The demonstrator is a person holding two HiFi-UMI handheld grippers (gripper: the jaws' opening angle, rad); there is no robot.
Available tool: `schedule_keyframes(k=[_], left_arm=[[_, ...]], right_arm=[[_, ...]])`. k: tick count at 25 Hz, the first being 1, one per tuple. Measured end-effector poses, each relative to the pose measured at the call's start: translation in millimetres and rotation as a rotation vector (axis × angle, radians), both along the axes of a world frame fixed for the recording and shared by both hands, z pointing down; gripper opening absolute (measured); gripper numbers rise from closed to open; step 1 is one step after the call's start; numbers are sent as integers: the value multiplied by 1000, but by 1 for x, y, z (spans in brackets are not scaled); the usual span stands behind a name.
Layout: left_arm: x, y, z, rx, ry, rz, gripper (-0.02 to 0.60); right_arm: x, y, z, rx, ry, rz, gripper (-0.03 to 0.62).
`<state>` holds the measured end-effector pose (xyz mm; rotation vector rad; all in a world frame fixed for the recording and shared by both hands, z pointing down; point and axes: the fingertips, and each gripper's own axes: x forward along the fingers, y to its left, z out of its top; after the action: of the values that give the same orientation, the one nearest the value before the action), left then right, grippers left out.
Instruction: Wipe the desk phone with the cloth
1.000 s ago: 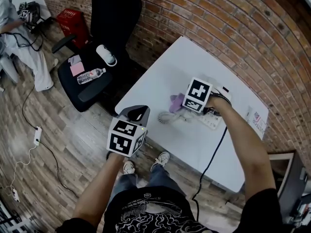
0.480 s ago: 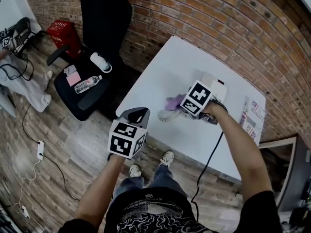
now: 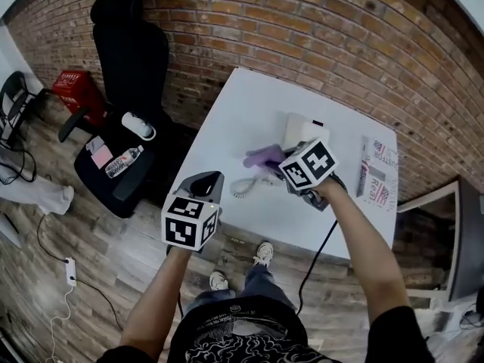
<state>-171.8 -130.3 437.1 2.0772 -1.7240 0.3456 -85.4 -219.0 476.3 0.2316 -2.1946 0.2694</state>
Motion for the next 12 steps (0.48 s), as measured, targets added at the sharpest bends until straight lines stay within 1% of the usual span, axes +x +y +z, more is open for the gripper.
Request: schedule_keyframes(k=[4,8,12], left_arm=[[10,-12,-13,18,-7,32,6],[24,-23,-25,37,-29,70,6],[36,-31,-37,56,-42,106,6]], right_arm=[[26,-7,-31,48,-119,124,48],[60,-10,-59,122,-191,220,48],[92,-8,-86,157,-283,333,48]])
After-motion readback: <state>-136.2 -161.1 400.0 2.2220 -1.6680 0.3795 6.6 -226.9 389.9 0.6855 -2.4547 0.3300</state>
